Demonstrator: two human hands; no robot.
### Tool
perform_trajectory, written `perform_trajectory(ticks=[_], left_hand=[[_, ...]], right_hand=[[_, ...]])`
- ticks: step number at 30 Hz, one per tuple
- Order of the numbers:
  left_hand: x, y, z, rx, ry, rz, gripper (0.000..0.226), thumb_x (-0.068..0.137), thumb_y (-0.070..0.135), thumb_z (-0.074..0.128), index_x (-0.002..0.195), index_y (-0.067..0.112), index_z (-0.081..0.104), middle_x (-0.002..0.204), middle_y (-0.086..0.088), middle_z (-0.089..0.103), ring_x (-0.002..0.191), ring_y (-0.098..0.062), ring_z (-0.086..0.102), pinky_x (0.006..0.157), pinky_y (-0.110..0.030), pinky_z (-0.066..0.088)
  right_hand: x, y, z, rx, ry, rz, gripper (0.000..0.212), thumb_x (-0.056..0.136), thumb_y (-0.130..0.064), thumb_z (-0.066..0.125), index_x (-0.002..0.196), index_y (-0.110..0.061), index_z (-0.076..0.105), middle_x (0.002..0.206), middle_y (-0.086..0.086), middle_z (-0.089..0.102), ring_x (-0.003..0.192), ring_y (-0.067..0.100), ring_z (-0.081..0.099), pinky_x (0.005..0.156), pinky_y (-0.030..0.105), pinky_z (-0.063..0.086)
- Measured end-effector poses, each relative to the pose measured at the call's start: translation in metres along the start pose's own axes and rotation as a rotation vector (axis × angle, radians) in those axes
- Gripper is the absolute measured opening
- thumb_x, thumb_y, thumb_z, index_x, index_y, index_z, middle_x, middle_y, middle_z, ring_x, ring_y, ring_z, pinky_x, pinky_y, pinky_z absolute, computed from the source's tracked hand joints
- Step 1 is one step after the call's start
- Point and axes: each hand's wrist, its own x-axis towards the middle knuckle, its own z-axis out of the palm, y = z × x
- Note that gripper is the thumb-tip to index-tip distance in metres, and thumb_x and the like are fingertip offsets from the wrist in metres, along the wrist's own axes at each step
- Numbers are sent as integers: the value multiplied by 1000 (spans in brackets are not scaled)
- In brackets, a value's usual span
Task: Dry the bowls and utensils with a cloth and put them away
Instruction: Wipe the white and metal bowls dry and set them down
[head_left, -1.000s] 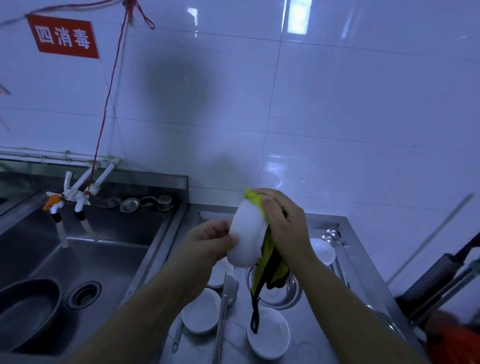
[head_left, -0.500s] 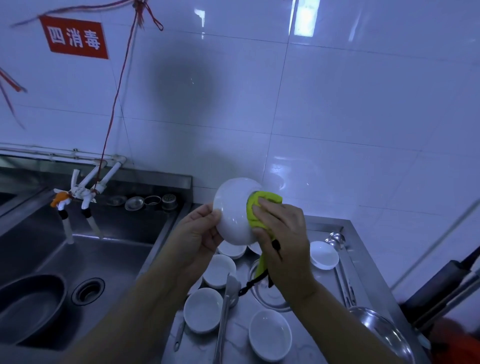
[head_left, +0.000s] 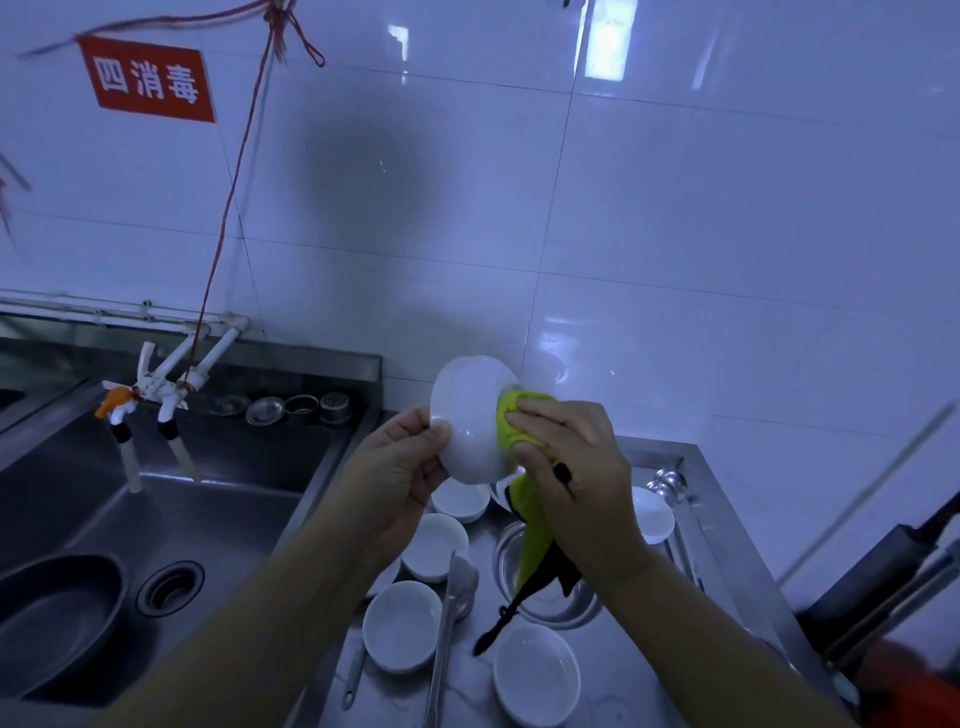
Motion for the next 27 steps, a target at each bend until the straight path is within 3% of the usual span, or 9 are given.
perform_trajectory(ticks=[3, 6, 10, 14, 18, 22, 27], left_hand=[[-4, -7, 10, 16, -20, -11, 16, 90, -1, 46, 95, 1, 61, 82, -10, 69, 70, -15, 65, 62, -21, 56], [-8, -10, 21, -50, -51, -35, 15, 87, 3, 49, 97, 0, 60, 82, -11, 68, 69, -14, 65, 61, -21, 55], [-5, -8, 20, -203, -12, -70, 16, 78, 10, 55, 92, 5, 62, 76, -7, 70, 65, -12, 68, 61, -21, 57], [0, -2, 19, -396, 88, -108, 38, 81, 12, 55, 116, -1, 55, 86, -13, 69, 72, -16, 68, 71, -27, 56], [0, 0, 19, -489, 186, -166, 17, 92, 8, 47, 100, -3, 57, 74, -16, 72, 63, -18, 71, 69, -33, 55], [0, -7, 19, -519, 223, -168, 16, 95, 6, 44, 98, -2, 58, 76, -18, 72, 65, -20, 72, 66, -36, 57], [2, -16, 19, -486, 157, -214, 25, 94, 14, 44, 107, -2, 58, 91, -15, 69, 80, -19, 68, 77, -31, 53]], right_hand=[[22, -10, 2, 3, 9, 87, 32, 92, -26, 52, 115, -11, 68, 120, -7, 59, 115, 11, 47, 101, 16, 34], [30, -18, 16, -12, -108, 77, 43, 95, -31, 38, 123, -10, 63, 130, 1, 58, 124, 17, 46, 107, 34, 35], [14, -15, 25, -76, -61, -44, 40, 98, -23, 37, 125, -8, 61, 132, 7, 58, 124, 26, 49, 101, 47, 39], [-16, -11, 33, -154, 2, -211, 30, 103, -22, 42, 129, -20, 56, 138, 4, 49, 128, 26, 45, 101, 44, 39], [-27, 5, 30, -135, 42, -221, 28, 102, -23, 42, 128, -23, 54, 136, 4, 44, 124, 26, 44, 101, 42, 38], [-17, 11, 32, 17, 121, 6, 30, 100, -25, 41, 126, -21, 57, 132, -1, 48, 119, 23, 46, 97, 45, 42], [-5, -7, 37, -141, 37, -144, 30, 92, -19, 51, 115, -16, 69, 127, 5, 61, 121, 27, 50, 97, 48, 38]])
